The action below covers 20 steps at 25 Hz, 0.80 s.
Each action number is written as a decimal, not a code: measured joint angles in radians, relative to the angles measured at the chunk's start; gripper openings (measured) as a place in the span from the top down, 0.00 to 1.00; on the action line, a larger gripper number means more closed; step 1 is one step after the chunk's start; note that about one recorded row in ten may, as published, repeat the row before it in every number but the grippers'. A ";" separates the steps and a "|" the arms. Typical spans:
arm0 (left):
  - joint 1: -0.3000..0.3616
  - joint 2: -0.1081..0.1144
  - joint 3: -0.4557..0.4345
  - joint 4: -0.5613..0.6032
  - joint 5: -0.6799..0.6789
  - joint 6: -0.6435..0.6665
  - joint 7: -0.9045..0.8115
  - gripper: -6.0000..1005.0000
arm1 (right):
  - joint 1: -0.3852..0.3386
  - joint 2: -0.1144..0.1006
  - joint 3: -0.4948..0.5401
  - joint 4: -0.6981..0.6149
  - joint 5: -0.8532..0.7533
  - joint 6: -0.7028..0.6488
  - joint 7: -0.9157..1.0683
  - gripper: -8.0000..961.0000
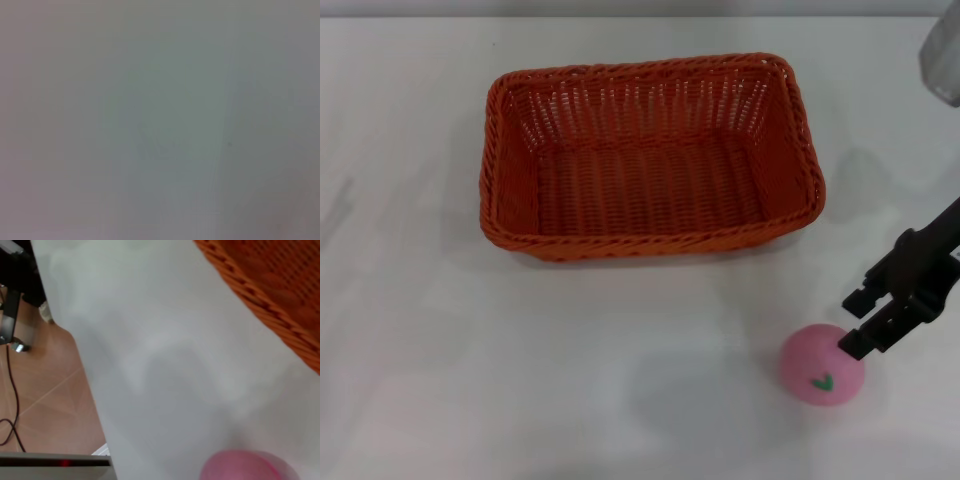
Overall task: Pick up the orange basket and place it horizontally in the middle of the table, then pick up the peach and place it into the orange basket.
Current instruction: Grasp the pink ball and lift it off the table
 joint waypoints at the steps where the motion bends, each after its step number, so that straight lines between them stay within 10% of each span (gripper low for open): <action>1: 0.001 0.000 0.000 0.000 0.001 0.000 0.002 0.20 | 0.000 0.006 0.002 0.000 -0.002 -0.001 -0.002 0.31; 10: 0.009 -0.001 0.003 0.001 0.017 0.001 0.016 0.20 | -0.004 0.076 0.008 0.020 -0.122 -0.052 -0.029 0.31; 20: 0.023 0.002 0.006 -0.004 0.019 -0.009 0.018 0.20 | 0.002 0.099 0.015 0.087 -0.189 -0.119 -0.058 0.31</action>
